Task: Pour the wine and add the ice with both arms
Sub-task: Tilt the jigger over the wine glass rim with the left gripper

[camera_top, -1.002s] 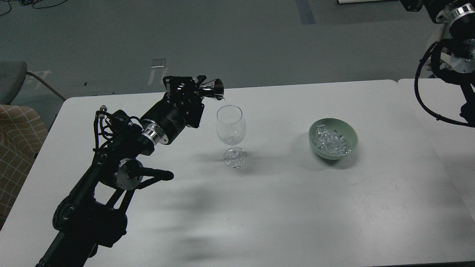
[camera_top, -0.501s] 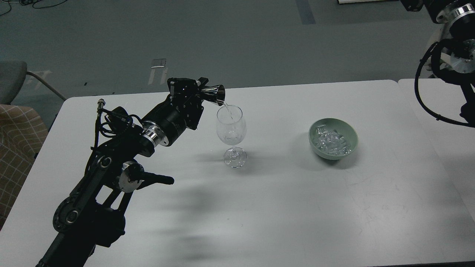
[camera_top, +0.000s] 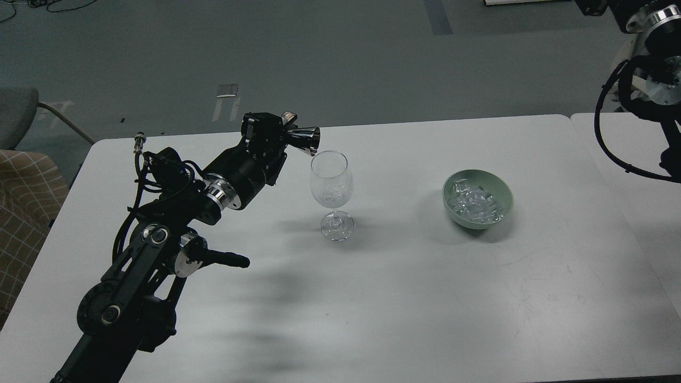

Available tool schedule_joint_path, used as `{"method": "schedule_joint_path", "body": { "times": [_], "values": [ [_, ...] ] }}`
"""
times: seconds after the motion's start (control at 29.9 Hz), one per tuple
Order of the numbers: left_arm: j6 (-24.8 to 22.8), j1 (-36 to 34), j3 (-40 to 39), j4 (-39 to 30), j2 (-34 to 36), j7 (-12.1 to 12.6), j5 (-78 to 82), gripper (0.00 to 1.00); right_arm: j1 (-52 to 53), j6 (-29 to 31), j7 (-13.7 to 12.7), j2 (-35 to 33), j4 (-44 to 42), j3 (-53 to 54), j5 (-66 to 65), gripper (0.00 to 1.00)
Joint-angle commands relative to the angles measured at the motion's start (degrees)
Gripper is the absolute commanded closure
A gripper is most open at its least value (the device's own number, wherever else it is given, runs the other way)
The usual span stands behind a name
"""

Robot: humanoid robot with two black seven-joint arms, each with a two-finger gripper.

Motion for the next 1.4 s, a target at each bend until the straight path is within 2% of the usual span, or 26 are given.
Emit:
{"method": "schedule_joint_path", "body": {
  "times": [0.0,0.13,1.37],
  "values": [
    [-0.17,-0.77,3.17,-0.09,1.67,0.0,1.41,1.0,-0.01,0.0,-0.01,0.0,0.08,0.0,0.0,0.0],
    [-0.17,-1.65,5.64,-1.23,3.0,-0.17,2.64,1.0,-0.01,0.0,-0.01,0.0,-0.01,0.0,0.0,0.0],
    [0.09,-3.58,5.64,-1.58,4.49,0.27,4.49,1.0,-0.01,0.0,0.25,0.0,-0.27,0.0,0.0,0.0]
  ]
}}
